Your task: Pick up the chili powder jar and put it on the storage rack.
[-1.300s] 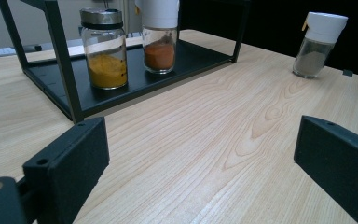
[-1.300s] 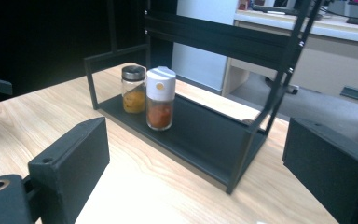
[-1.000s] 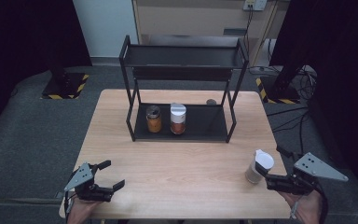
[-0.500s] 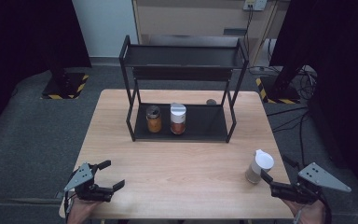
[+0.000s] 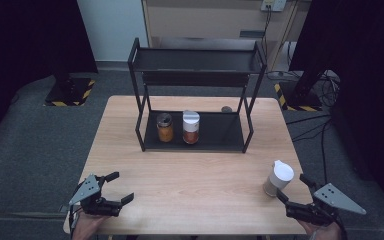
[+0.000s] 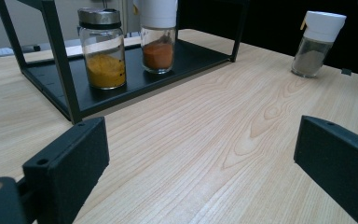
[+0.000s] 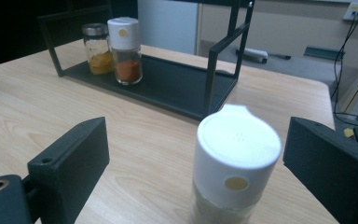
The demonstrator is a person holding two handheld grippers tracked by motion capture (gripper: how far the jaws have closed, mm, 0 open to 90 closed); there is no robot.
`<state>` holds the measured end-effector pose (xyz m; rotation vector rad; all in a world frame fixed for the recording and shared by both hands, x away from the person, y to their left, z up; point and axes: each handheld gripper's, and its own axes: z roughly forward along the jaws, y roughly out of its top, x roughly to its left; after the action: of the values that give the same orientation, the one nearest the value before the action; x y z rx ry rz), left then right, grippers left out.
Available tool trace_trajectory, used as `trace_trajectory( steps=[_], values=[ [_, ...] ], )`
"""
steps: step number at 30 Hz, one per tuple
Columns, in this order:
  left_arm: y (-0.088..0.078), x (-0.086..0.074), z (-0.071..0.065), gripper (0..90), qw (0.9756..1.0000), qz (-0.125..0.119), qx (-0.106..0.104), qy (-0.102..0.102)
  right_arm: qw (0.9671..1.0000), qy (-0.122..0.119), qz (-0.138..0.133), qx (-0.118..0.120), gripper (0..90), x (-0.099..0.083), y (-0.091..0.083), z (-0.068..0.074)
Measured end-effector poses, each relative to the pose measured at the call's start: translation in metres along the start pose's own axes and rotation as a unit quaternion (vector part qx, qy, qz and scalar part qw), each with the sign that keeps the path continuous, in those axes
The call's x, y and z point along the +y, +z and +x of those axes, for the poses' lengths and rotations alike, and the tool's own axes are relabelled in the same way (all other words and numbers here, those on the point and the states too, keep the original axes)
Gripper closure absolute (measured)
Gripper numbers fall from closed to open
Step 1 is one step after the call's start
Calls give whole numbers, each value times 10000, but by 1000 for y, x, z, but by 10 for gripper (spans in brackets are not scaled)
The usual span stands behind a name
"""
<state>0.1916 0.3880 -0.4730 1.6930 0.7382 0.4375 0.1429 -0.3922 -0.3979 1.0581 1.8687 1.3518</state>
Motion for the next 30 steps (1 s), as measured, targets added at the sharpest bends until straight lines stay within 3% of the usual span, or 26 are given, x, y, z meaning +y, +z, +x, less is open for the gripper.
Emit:
trace_trajectory(
  steps=[16,30],
  values=[
    [0,0,0,23,10000,-10,-34,22,9999,85,-58,-46,68,-23,4,-2],
    [1,0,0,23,10000,13,-57,34,10000,87,-19,-35,68,-24,4,-4]
  ],
)
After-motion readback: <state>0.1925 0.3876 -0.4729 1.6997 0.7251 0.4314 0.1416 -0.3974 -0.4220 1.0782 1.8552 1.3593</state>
